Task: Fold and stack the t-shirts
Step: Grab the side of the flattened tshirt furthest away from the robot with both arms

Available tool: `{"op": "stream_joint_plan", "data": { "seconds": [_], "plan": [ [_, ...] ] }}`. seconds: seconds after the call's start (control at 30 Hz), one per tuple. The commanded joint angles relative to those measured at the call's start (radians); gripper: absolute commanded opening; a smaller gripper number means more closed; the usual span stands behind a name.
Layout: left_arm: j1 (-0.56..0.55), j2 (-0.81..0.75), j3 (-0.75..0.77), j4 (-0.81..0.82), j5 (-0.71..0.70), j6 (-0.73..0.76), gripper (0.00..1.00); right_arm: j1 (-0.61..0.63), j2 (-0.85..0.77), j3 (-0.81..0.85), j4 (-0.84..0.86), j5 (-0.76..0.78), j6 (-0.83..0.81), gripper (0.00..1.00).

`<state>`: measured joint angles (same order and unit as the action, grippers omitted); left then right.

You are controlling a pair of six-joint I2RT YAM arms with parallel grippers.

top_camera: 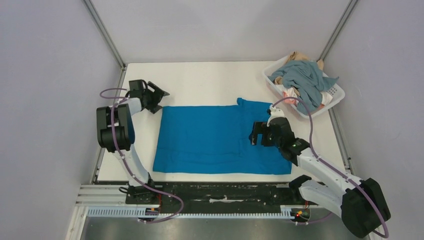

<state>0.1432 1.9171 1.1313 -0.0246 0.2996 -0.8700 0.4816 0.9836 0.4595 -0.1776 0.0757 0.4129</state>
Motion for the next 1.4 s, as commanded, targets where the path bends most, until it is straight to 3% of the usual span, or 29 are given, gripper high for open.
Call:
{"op": "stream_joint_plan", "data": {
  "seconds": [0.0, 0.17, 0.33, 0.5, 0.6, 0.73, 0.87, 1.07, 1.37],
  "plan": [
    [-0.01, 0.047, 0.014, -0.051, 0.008, 0.065, 0.89, 0.0, 0.019, 0.048, 0.056, -0.002, -0.019, 0.98],
    [-0.03, 0.075, -0.006, -0.09, 0.07, 0.082, 0.81, 0.0, 0.051, 0.055, 0.074, -0.005, -0.018, 0.98],
    [-0.039, 0.046, -0.029, -0.137, 0.048, 0.12, 0.62, 0.0, 0.105, 0.075, 0.097, -0.054, -0.015, 0.98],
    [-0.052, 0.064, -0.001, -0.228, -0.016, 0.167, 0.31, 0.0, 0.142, 0.097, 0.113, -0.057, -0.02, 0.98],
    [-0.052, 0.075, 0.013, -0.259, -0.02, 0.183, 0.04, 0.0, 0.161, 0.118, 0.11, -0.023, -0.03, 0.98],
    [-0.061, 0.064, 0.025, -0.263, -0.02, 0.19, 0.02, 0.0, 0.197, 0.176, 0.105, 0.059, -0.073, 0.98],
    [-0.079, 0.025, 0.036, -0.269, -0.035, 0.208, 0.02, -0.001, 0.307, 0.345, 0.053, 0.129, -0.169, 0.98],
    [-0.096, -0.053, 0.017, -0.305, -0.14, 0.212, 0.02, -0.001, 0.571, 0.616, -0.007, 0.244, -0.297, 0.98],
    [-0.117, -0.103, -0.003, -0.344, -0.222, 0.211, 0.02, 0.0, 0.976, 1.054, -0.098, 0.357, -0.274, 0.94]
  ]
}}
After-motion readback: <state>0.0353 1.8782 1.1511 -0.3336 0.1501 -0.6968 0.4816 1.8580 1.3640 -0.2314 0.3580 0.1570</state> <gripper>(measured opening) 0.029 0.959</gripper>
